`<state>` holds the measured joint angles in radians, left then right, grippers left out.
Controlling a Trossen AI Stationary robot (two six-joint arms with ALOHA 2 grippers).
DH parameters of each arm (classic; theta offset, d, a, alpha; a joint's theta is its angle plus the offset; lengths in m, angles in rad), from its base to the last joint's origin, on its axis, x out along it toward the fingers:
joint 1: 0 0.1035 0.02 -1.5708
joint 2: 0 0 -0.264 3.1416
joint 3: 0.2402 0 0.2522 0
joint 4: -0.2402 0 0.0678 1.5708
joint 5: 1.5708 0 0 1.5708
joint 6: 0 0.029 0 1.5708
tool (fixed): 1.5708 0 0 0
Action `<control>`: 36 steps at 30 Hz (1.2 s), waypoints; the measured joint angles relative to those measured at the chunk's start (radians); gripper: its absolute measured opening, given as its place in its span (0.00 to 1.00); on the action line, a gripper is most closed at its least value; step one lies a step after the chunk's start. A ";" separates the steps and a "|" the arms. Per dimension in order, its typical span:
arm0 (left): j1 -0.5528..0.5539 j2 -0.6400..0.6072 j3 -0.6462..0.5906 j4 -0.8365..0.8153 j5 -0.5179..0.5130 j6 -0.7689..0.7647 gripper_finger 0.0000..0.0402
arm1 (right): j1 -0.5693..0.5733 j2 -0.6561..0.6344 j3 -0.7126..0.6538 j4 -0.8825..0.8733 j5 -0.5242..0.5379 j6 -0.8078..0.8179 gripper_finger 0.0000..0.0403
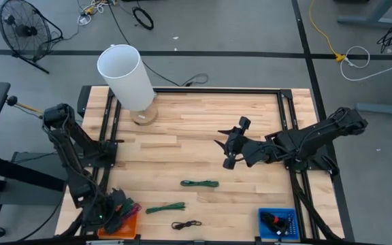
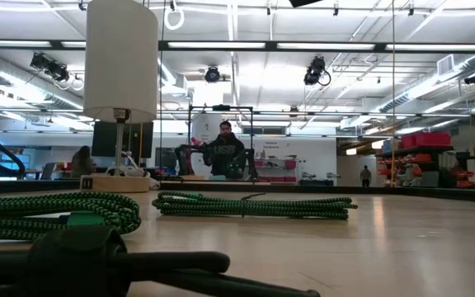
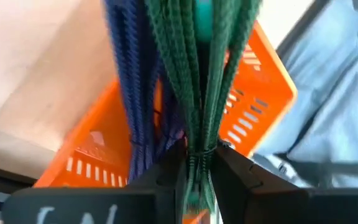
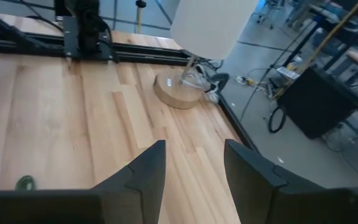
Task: Pick & Place USB Port
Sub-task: Put the right green patterned charger cable into the orange bin
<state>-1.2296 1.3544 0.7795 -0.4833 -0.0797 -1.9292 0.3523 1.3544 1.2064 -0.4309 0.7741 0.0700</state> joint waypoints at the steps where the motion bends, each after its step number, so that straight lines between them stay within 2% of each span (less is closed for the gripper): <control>1: 0.004 0.000 0.000 -0.008 0.000 -0.007 0.18 | 0.000 0.000 0.000 0.000 -0.013 0.001 0.41; 4: 0.015 0.000 0.000 0.001 -0.025 -0.003 0.18 | 0.000 0.000 0.000 -0.001 -0.032 0.000 0.41; 8: 0.027 0.000 -0.001 0.004 0.005 0.021 0.18 | 0.000 0.000 0.000 -0.001 -0.033 0.000 0.41; 19: 0.036 -0.001 -0.002 0.070 -0.017 0.029 0.18 | 0.000 0.000 -0.001 -0.001 -0.042 0.008 0.41; 25: 0.036 -0.002 -0.002 0.054 -0.010 0.022 0.18 | 0.000 0.000 -0.001 -0.003 -0.058 0.019 0.41; 28: 0.036 -0.002 -0.002 0.067 -0.050 0.119 0.18 | 0.000 0.000 -0.001 -0.005 -0.060 0.021 0.41; 32: 0.037 -0.002 -0.002 0.067 -0.155 0.235 0.18 | 0.000 0.000 -0.001 -0.005 -0.059 0.022 0.41; 36: 0.038 -0.002 -0.002 0.066 -0.177 0.225 0.18 | 0.000 0.000 -0.001 -0.005 -0.060 0.023 0.41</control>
<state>-1.1921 1.3529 0.7780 -0.4177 -0.2571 -1.7039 0.3519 1.3540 1.2057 -0.4358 0.7138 0.0929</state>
